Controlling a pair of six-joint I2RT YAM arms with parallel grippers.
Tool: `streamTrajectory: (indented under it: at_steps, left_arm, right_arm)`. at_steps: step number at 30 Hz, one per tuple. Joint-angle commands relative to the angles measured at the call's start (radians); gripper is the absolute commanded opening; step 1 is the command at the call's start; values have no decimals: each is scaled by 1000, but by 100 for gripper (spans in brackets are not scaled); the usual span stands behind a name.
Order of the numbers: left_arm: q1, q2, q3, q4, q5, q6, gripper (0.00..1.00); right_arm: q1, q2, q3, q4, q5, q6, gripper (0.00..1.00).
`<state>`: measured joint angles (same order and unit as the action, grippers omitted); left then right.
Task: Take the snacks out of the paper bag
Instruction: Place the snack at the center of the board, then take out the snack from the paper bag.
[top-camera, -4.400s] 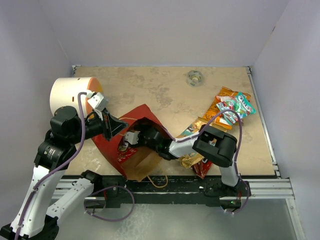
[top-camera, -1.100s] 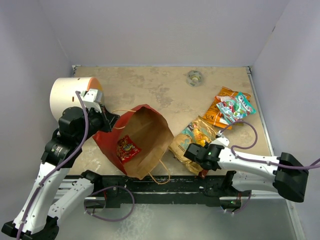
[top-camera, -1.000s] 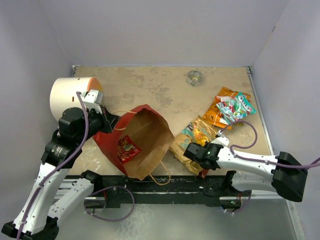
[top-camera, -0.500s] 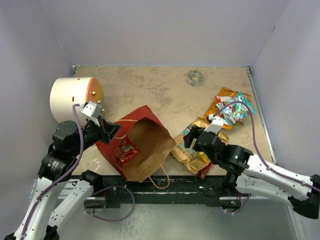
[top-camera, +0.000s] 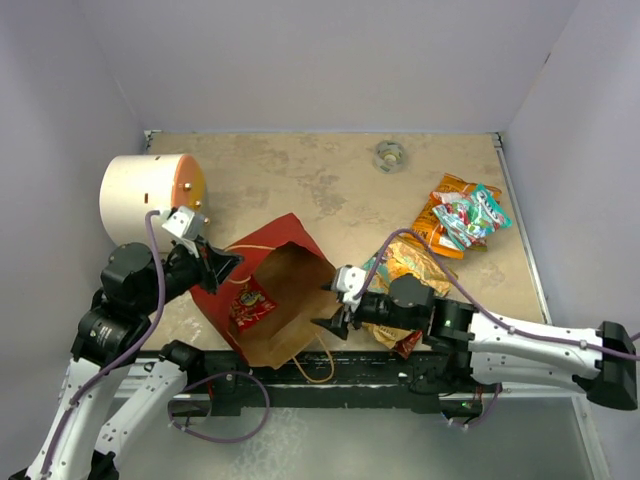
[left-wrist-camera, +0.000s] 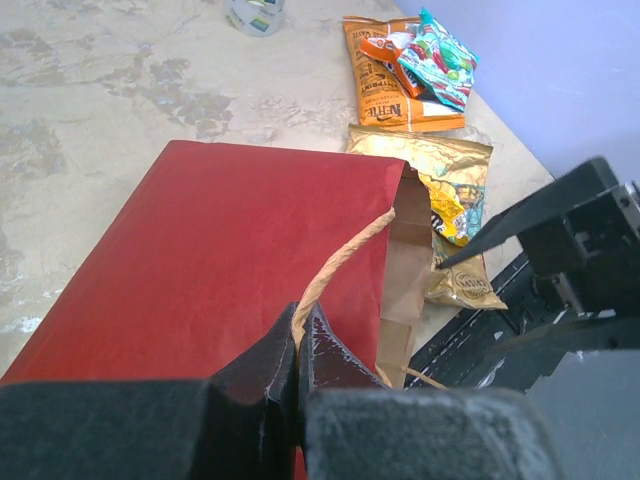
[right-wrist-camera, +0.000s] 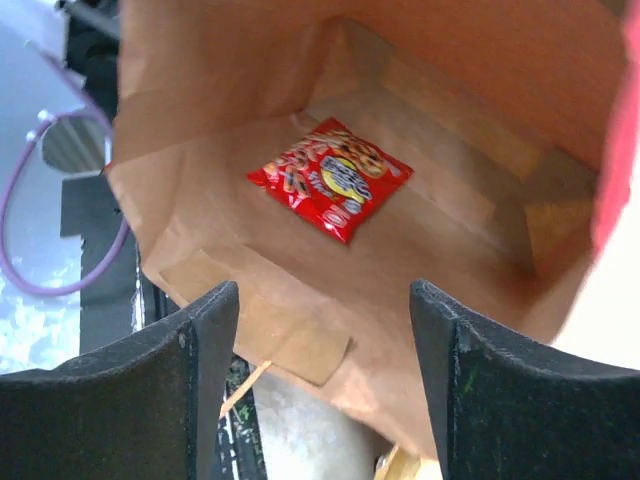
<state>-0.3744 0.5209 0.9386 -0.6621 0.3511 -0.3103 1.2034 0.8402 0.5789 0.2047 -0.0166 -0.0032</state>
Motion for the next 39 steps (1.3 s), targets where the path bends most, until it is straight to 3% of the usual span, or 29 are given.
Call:
streamTrajectory:
  at_steps: [1,8,16,21,29,39]
  left_arm:
    - [-1,-10,-7,47,30,14,0]
    - [0,-34,-21,58,29,10,0]
    - [0,-69,-32,67,34,9,0]
    - [-1,-76,-32,69,34,8,0]
    - [0,-96,-36,70,29,8,0]
    - [0,-106,-37,73,28,8,0]
  right_arm:
    - [49,93,34,177,-181,-354,69]
    - [98,398,174,188,-186,-712,60]
    - [99,721,300,263,-134,-900,59]
    - [99,855,345,297,-178,-921,61]
    - [99,1025,437,354,-109,-922,61]
    - [98,1128,483,449,-41,-896,49]
